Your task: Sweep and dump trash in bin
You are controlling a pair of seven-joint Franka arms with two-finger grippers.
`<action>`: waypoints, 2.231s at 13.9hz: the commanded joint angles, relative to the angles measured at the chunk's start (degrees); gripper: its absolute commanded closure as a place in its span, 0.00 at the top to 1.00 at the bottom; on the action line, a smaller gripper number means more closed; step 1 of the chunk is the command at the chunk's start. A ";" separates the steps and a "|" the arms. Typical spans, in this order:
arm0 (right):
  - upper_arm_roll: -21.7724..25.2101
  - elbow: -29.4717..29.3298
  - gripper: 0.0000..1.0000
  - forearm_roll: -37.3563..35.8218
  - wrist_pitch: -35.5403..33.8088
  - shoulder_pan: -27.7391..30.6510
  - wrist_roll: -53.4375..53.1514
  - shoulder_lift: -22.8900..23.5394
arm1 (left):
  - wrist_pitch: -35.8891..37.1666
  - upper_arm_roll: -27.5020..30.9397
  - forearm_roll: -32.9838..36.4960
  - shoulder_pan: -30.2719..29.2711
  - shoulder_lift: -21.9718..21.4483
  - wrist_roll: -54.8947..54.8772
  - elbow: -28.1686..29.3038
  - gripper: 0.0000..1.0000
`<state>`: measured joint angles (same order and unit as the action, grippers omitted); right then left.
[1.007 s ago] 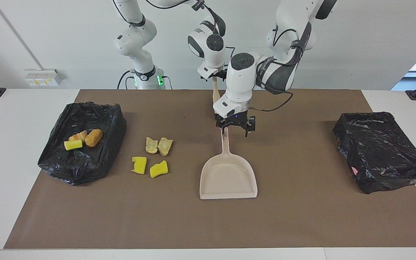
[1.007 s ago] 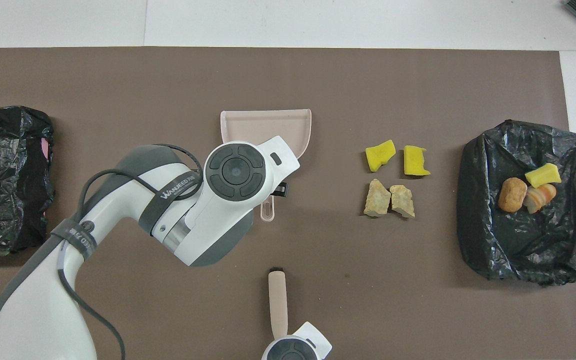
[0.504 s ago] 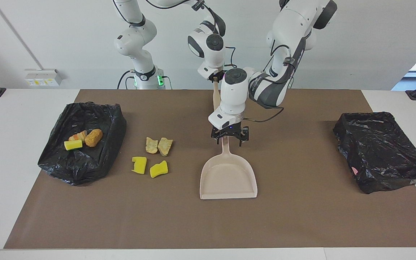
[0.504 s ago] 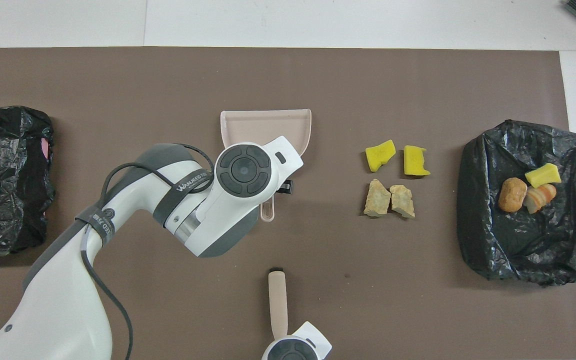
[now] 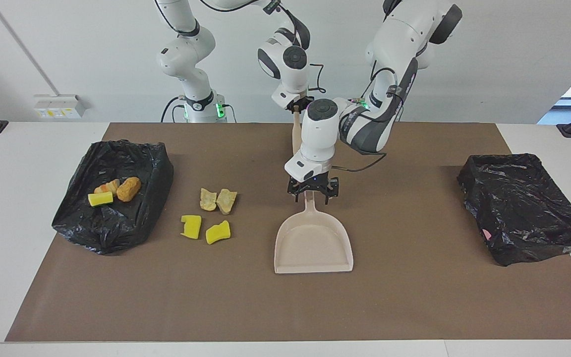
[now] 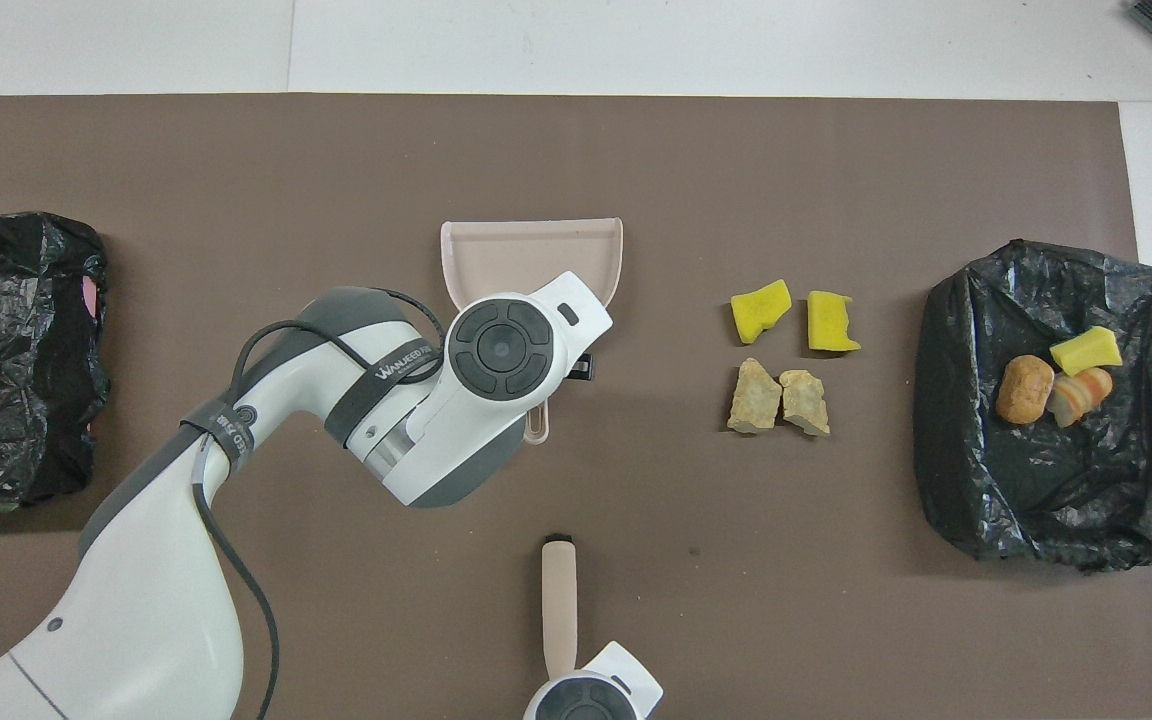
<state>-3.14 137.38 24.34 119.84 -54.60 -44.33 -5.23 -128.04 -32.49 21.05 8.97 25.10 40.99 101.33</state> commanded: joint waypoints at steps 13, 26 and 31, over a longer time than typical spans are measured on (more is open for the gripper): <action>0.06 -7.92 0.00 -19.22 -27.02 18.64 9.43 -8.57 | 2.00 0.24 6.72 0.08 0.83 -4.57 -2.54 0.05; 0.15 -18.01 0.00 -44.02 -18.34 45.72 42.22 6.62 | 15.80 -0.20 5.93 -2.73 -5.23 -64.87 -0.35 0.00; 0.06 -18.03 0.00 -46.41 -11.39 49.06 42.84 10.50 | 19.92 -1.69 5.75 -2.73 -6.90 -68.77 2.56 0.00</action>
<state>-2.30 120.04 -21.65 106.81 -7.22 -3.17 4.01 -110.08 -33.63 26.87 6.71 21.27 -25.96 100.78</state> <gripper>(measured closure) 0.736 0.670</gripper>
